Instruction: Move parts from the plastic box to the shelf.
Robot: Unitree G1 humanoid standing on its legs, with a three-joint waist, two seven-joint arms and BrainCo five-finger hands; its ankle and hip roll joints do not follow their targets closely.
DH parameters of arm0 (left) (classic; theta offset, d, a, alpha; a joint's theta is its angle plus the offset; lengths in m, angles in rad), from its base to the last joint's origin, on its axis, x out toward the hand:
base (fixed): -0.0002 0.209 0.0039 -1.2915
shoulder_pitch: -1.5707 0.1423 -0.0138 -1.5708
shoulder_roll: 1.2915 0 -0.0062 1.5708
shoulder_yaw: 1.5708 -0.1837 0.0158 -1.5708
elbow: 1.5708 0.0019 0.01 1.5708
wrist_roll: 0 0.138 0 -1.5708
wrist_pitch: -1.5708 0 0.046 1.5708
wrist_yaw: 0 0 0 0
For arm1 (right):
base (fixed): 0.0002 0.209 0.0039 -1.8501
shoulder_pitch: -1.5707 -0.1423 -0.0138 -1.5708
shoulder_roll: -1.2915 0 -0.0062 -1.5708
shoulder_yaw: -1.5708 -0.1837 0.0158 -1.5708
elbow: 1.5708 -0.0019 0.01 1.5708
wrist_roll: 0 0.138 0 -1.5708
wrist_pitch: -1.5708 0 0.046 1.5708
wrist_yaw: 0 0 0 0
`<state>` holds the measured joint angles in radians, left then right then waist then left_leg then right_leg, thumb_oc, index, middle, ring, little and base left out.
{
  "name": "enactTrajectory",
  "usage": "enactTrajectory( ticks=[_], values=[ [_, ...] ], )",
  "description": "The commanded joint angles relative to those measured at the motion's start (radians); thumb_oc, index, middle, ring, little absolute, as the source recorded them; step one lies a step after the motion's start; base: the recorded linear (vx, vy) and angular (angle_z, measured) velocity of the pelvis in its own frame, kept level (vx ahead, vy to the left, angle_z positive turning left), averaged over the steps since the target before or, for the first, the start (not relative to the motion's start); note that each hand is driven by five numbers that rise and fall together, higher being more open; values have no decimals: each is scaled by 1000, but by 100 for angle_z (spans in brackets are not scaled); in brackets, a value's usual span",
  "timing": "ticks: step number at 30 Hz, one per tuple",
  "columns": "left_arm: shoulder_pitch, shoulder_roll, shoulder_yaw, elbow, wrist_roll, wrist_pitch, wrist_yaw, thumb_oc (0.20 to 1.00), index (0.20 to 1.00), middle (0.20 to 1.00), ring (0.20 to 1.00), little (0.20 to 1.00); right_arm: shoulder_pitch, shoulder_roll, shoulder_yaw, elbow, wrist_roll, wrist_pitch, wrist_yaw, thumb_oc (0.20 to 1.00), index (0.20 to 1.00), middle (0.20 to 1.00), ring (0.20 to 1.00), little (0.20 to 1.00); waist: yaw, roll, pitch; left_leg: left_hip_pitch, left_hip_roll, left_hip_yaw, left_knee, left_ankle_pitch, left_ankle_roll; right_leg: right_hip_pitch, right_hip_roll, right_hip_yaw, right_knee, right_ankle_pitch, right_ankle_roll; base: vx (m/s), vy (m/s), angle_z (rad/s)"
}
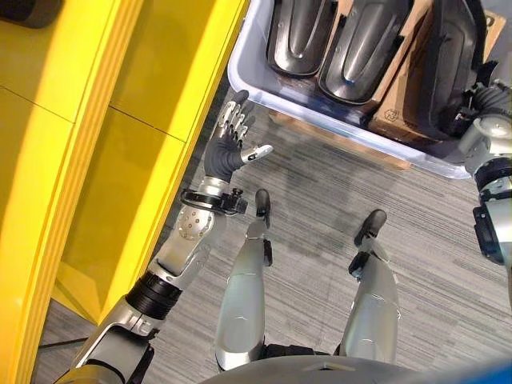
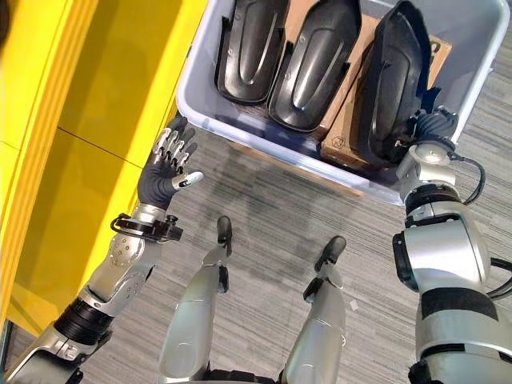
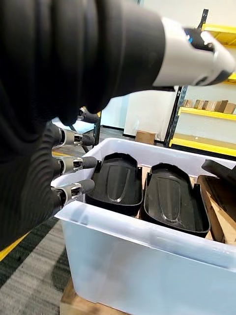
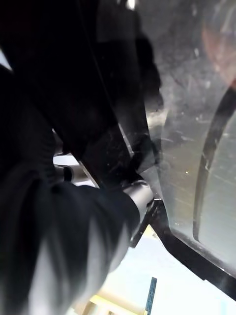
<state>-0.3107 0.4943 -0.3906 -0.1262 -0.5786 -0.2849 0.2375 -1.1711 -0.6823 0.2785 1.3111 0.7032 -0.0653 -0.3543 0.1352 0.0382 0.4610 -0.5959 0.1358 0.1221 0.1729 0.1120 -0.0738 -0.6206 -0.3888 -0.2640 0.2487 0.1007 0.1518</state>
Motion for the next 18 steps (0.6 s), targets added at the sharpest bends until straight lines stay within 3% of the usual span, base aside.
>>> enactTrajectory(
  ticks=[1, 5, 7, 18],
  values=[
    [17, 79, 49, -126, -18, -59, -37, 1000, 1000, 1000, 1000, 1000, -37, 13, 29, -127, 14, -67, 30, 200, 200, 200, 200, 200, 27, -40, 45, 19, 59, -16, 22, -40, -77, 211, 4, 33, -109, 36, 66, -28, -20, -6],
    [46, 89, 65, -126, -24, -54, -49, 1000, 1000, 1000, 1000, 1000, 6, 3, 36, -261, 1, -88, 31, 200, 200, 200, 200, 200, 19, -50, 30, 44, 67, -13, 9, -30, -80, 230, 9, 30, -118, 40, 66, -17, -23, -4],
    [75, 98, 86, -131, -19, -46, -64, 1000, 1000, 1000, 1000, 1000, 94, -15, 19, -465, -38, -116, 28, 200, 200, 200, 200, 200, 6, -60, 8, 75, 75, -15, -13, -14, -87, 251, 15, 28, -125, 42, 65, -12, -67, -6],
    [131, 102, 114, -115, -25, -23, -106, 1000, 1000, 1000, 1000, 1000, 308, -29, -75, -816, -153, -143, 35, 200, 200, 200, 200, 200, -15, -84, -34, 149, 104, -10, -28, -7, -95, 302, 26, 29, -122, 29, 60, 1, -33, -2]
  ],
)
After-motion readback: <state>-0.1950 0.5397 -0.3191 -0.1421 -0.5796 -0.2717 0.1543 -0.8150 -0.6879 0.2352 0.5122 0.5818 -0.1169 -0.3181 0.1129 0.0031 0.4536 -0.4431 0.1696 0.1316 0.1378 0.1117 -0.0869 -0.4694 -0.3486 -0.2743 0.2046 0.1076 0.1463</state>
